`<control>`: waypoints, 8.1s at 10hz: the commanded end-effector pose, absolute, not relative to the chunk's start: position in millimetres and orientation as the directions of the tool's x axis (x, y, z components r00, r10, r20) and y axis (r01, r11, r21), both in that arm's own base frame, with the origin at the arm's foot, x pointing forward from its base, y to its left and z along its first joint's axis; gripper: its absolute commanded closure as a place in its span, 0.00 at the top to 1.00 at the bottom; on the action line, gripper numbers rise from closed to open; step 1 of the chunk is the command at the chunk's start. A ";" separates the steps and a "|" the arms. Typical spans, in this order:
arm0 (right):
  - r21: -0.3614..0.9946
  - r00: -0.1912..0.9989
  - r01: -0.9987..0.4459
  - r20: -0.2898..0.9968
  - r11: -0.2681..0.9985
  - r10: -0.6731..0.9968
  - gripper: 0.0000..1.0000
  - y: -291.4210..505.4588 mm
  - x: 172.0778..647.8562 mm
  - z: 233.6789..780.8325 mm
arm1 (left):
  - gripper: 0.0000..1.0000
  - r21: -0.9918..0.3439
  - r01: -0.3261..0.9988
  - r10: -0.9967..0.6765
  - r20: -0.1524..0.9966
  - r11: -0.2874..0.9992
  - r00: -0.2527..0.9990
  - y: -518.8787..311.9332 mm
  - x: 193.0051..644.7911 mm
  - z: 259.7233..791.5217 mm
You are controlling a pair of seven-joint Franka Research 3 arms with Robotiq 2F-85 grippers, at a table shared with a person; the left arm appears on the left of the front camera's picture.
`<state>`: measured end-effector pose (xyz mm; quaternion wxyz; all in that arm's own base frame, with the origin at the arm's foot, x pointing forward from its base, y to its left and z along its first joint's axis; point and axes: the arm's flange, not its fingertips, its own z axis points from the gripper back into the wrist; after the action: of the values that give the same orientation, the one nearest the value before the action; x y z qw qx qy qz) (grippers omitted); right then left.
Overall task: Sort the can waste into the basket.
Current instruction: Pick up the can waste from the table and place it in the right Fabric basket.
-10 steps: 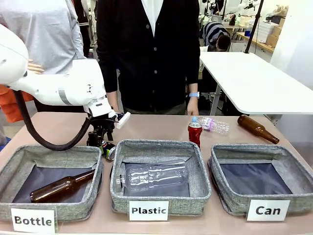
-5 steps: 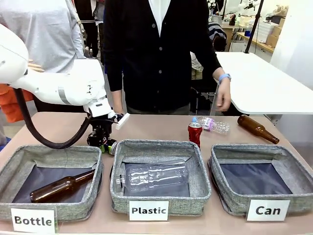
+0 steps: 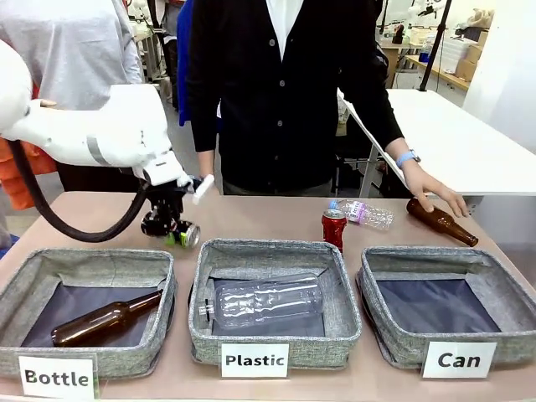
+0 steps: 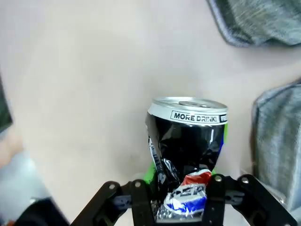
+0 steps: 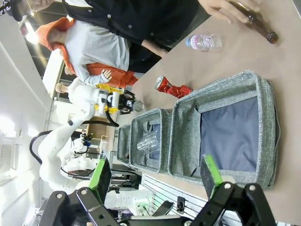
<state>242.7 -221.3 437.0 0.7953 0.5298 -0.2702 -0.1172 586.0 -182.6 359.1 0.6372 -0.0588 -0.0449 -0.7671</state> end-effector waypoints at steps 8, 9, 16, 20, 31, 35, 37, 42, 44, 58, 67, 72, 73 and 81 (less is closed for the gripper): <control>0.905 0.812 -0.133 0.333 0.404 -0.479 1.00 -222.4 245.3 437.5 | 0.00 -0.076 0.991 -0.853 0.505 0.111 0.134 -65.6 427.2 514.8; 0.905 0.812 -0.133 0.333 0.404 -0.479 1.00 -222.4 245.3 437.5 | 0.00 -0.076 0.991 -0.853 0.505 0.111 0.134 -65.6 427.2 514.8; 0.906 0.827 -0.099 0.305 0.412 -0.473 1.00 -221.3 242.7 436.9 | 0.37 -0.079 0.980 -0.729 0.679 -0.185 -0.083 -206.7 406.5 550.7; 0.929 0.733 -0.030 0.272 0.370 -0.623 1.00 -283.6 232.1 461.7 | 0.37 -0.055 0.950 -0.636 0.754 -0.308 -0.163 -472.3 342.2 622.6; 0.902 0.789 0.058 0.221 0.427 -0.574 1.00 -364.5 122.9 496.8 | 0.37 -0.076 0.980 -0.788 0.607 -0.182 -0.100 -693.9 382.3 504.7; 0.902 0.789 0.058 0.221 0.427 -0.574 1.00 -364.5 122.9 496.8 | 0.95 -0.093 0.974 -0.828 0.546 -0.208 -0.125 -692.8 383.8 492.5; 0.902 0.789 0.058 0.221 0.427 -0.574 1.00 -364.5 122.9 496.8 | 0.99 -0.087 0.977 -0.821 0.559 -0.196 -0.115 -688.9 386.1 495.9; 0.903 0.804 0.039 0.225 0.427 -0.551 1.00 -366.6 129.6 497.7 | 1.00 -0.076 0.993 -0.828 0.561 -0.086 -0.028 -675.6 392.6 501.9; 0.898 0.837 0.037 0.211 0.438 -0.505 1.00 -336.5 148.0 497.8 | 1.00 -0.089 0.994 -0.864 0.494 0.065 0.100 -625.9 405.8 515.2; 0.943 0.972 0.231 -0.211 0.241 -0.107 1.00 10.4 281.9 454.2 | 1.00 -0.876 0.305 0.124 0.373 0.374 0.919 85.8 337.9 427.5; 0.941 0.978 0.202 -0.210 0.270 -0.002 1.00 3.6 301.4 471.5 | 1.00 -0.848 0.288 0.042 0.340 0.444 0.939 87.9 324.9 440.6; 0.675 0.978 -0.080 0.197 0.734 -0.075 1.00 5.3 317.9 471.9 | 1.00 -0.848 0.288 0.042 0.340 0.444 0.939 87.9 324.9 440.6; 0.483 0.887 -0.262 0.461 0.835 0.011 1.00 12.5 332.1 469.9 | 1.00 -0.848 0.288 0.042 0.340 0.444 0.939 87.9 324.9 440.6; 0.183 0.839 -0.411 0.459 0.893 0.292 1.00 45.1 365.9 474.8 | 1.00 -0.848 0.288 0.042 0.340 0.444 0.939 87.9 324.9 440.6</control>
<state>376.8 52.1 471.6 0.9478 0.0831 -0.2396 0.1932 327.1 86.6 437.4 0.8348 -0.5204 -0.1640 -0.0736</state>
